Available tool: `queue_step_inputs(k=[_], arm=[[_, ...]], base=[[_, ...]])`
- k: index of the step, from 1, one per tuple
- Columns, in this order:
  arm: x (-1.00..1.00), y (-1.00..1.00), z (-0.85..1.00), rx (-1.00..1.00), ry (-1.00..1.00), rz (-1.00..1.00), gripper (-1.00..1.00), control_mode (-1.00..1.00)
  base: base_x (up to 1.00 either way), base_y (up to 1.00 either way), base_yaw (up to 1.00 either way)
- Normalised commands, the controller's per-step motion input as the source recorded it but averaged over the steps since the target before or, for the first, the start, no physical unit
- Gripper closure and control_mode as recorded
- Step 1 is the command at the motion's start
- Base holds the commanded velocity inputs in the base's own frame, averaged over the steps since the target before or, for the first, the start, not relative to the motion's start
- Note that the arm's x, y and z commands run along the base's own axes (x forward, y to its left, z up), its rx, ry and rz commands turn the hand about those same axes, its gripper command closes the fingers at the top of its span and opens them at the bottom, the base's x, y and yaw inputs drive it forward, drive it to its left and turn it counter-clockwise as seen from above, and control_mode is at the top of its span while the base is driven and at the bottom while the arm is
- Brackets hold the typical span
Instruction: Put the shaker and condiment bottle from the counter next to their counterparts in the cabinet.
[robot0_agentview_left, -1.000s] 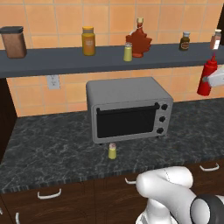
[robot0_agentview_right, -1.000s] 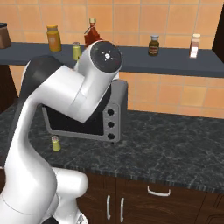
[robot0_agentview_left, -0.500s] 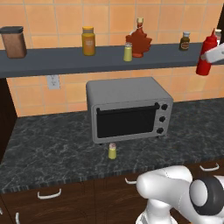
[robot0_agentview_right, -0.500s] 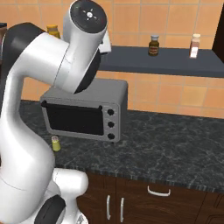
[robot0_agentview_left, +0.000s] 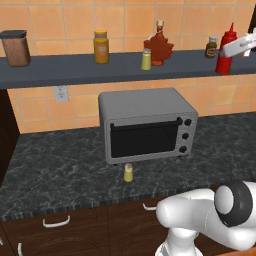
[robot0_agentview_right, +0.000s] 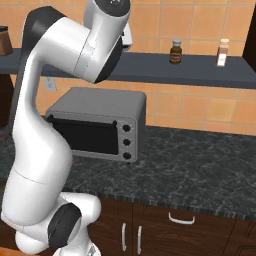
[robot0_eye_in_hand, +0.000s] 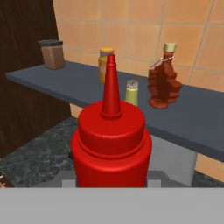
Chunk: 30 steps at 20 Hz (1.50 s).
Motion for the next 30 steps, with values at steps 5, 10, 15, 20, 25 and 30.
queue_step_inputs(k=[5,10,15,20,25,30], arm=[[0.59,0.00,-0.01,0.06,-0.08,0.00,1.00,-1.00],[0.44,0.00,-0.02,0.01,-0.07,0.00,1.00,-1.00],[0.42,-0.08,-0.05,0.00,-0.06,0.00,1.00,-1.00],[0.32,-0.16,-0.09,0.00,-0.01,0.00,1.00,-1.00],[0.10,-0.23,-0.04,0.00,0.00,0.00,1.00,-1.00],[0.14,-0.05,-0.11,0.00,0.00,0.00,1.00,-1.00]], base=[[0.00,0.00,0.00],[0.00,0.00,0.00],[0.00,0.00,0.00],[0.00,0.00,0.00],[0.00,0.00,0.00],[0.00,0.00,0.00]])
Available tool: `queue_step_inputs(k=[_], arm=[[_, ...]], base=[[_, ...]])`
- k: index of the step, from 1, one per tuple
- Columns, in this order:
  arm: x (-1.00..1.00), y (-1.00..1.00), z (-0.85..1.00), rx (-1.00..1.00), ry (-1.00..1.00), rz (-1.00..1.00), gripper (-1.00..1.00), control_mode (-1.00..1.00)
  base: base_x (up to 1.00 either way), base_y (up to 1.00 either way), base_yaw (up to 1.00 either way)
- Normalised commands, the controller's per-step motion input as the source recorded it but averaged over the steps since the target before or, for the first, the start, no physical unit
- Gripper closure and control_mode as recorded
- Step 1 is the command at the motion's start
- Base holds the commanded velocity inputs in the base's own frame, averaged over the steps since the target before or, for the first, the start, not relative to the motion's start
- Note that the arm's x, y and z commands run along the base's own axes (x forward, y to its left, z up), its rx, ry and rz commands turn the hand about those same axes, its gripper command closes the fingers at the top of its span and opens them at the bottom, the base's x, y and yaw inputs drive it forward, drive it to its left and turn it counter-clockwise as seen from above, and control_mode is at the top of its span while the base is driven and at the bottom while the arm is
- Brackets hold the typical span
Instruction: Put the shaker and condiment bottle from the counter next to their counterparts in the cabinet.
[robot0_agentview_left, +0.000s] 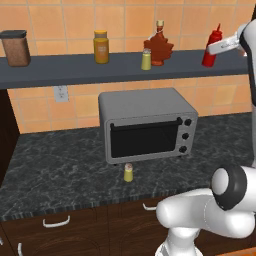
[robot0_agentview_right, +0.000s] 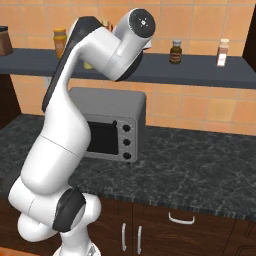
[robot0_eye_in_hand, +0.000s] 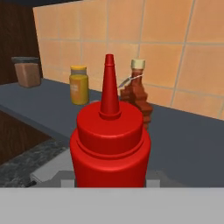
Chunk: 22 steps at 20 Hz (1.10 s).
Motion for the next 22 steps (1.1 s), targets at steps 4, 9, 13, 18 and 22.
queue_step_inputs(k=[4,9,13,18,22], arm=[[0.16,0.00,-0.30,-0.01,0.00,0.00,1.00,-1.00],[0.12,0.00,-0.07,0.00,0.00,0.00,1.00,-1.00],[0.29,0.00,-0.06,0.00,0.00,0.00,1.00,-1.00],[0.21,0.00,-0.07,0.00,0.00,0.00,1.00,-1.00],[0.19,0.00,-0.02,0.00,0.00,0.02,1.00,-1.00]], base=[[0.00,0.00,0.00],[0.00,0.00,0.00],[0.00,0.00,0.00],[0.00,0.00,0.00],[0.00,0.00,0.00]])
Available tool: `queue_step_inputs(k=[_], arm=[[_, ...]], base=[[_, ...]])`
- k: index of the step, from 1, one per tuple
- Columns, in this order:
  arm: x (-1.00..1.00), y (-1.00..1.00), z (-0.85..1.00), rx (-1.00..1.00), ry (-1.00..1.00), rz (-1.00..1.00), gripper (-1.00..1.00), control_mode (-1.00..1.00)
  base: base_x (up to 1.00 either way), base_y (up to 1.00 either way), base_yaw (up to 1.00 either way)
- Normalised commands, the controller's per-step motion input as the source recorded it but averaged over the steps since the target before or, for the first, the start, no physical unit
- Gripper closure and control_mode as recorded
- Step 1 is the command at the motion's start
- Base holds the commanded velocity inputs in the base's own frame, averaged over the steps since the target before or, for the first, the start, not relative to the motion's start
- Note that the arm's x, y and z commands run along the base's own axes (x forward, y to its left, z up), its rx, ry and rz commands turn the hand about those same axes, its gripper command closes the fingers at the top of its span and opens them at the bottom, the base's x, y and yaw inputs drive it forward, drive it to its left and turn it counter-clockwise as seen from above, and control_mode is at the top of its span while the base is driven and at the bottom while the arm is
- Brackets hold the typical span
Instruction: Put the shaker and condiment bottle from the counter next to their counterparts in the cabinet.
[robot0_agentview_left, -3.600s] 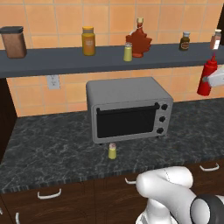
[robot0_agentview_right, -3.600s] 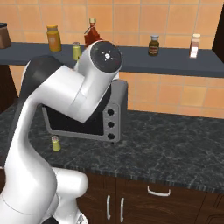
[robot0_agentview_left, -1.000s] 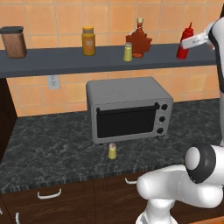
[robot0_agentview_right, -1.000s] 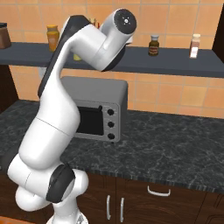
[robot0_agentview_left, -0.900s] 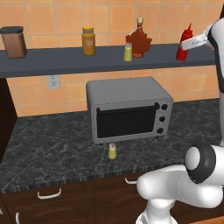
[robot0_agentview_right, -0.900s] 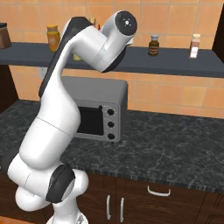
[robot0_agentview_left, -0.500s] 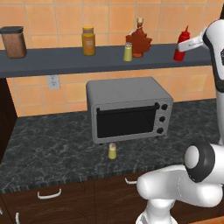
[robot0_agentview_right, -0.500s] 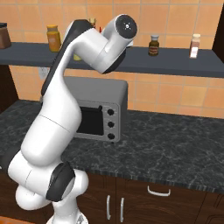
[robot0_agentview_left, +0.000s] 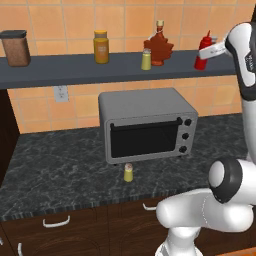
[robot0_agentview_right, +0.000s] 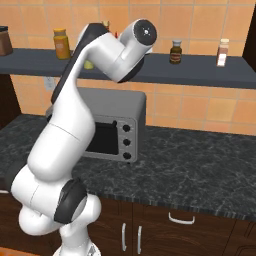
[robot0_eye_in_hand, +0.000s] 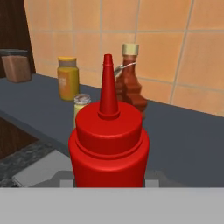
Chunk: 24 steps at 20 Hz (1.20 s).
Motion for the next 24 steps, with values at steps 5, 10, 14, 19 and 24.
queue_step_inputs(k=[5,10,14,19,24], arm=[[0.21,0.00,-0.01,0.00,0.00,0.02,1.00,-1.00],[0.38,0.00,-0.09,0.00,0.00,0.05,1.00,-1.00],[0.31,0.00,-0.10,0.00,0.00,0.07,1.00,-1.00],[0.33,0.00,-0.08,0.00,0.00,0.06,1.00,-1.00],[0.34,0.00,-0.01,0.00,0.00,0.06,1.00,-1.00]], base=[[0.00,0.00,0.00],[0.00,0.00,0.00],[0.00,0.00,0.00],[0.00,0.00,0.00],[0.00,0.00,0.00]])
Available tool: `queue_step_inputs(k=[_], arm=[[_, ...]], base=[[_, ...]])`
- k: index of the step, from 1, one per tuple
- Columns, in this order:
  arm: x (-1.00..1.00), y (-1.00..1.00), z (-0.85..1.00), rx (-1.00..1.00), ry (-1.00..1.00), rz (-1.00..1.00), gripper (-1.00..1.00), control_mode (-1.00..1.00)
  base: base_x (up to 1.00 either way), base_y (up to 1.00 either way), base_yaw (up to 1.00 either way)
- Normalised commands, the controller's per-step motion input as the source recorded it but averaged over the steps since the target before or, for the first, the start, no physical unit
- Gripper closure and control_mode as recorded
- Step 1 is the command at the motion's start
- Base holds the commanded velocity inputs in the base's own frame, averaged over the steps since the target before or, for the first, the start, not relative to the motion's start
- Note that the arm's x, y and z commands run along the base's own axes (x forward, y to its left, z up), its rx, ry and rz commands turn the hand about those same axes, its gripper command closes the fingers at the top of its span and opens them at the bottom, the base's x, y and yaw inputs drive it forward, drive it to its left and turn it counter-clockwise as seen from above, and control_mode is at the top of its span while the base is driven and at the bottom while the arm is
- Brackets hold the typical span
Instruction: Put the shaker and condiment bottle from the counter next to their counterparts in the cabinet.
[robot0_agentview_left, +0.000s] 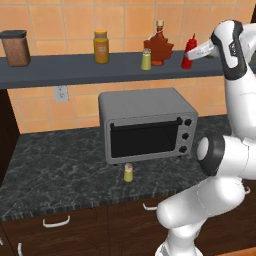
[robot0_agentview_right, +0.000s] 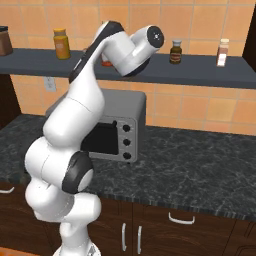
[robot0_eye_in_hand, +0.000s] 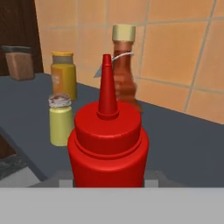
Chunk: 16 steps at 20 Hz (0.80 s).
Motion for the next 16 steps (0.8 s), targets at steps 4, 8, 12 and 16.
queue_step_inputs(k=[4,8,12,16], arm=[[0.39,0.00,0.00,0.00,0.00,0.05,1.00,-1.00],[0.44,0.00,-0.02,0.00,0.00,0.06,1.00,-1.00],[0.55,-0.08,-0.07,0.00,0.00,0.06,1.00,-1.00],[0.43,-0.04,-0.07,0.00,0.00,0.06,1.00,-1.00]], base=[[0.00,0.00,0.00],[0.00,0.00,0.00],[0.00,0.00,0.00],[0.00,0.00,0.00]])
